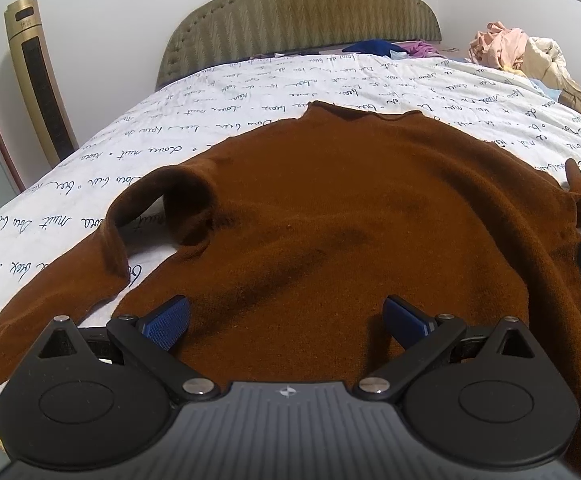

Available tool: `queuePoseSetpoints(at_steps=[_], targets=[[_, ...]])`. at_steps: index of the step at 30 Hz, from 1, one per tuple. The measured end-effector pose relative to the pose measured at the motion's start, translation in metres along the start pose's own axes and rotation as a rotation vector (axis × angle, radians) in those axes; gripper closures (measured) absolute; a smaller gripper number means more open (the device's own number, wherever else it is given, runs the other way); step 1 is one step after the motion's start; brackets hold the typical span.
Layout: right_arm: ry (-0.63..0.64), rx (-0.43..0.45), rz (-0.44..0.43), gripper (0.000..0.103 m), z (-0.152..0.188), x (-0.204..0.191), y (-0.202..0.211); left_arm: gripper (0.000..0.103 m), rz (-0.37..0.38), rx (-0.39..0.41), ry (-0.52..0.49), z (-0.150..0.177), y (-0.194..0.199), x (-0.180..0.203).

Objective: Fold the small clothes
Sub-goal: 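Reach the right tool to the sweater's sleeve cuff and close on it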

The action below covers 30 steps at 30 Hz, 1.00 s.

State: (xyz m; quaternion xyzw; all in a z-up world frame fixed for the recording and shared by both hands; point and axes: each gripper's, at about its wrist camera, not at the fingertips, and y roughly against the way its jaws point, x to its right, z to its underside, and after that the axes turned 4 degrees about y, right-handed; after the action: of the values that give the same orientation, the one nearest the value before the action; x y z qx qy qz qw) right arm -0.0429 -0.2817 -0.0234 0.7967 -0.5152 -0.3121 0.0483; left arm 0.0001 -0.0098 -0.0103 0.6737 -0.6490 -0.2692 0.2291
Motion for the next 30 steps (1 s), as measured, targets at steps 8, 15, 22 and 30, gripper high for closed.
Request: queuePoseSetpoints(at_steps=[8,15,22,30], targets=[[0.066,0.058,-0.007,0.0,0.014,-0.022,-0.013,0.0,-0.002,-0.005,-0.008,0.001,-0.002,0.002],[0.189,0.009,0.29,0.0,-0.003,-0.026,-0.008,0.0,0.005,-0.006,-0.01,-0.001,-0.001,0.002],[0.284,-0.029,0.41,0.0,-0.014,-0.012,0.013,0.0,0.004,-0.016,-0.016,0.001,-0.003,0.007],[0.397,-0.02,0.371,0.0,0.001,-0.049,0.011,0.0,0.024,-0.005,-0.014,-0.001,0.002,0.011]])
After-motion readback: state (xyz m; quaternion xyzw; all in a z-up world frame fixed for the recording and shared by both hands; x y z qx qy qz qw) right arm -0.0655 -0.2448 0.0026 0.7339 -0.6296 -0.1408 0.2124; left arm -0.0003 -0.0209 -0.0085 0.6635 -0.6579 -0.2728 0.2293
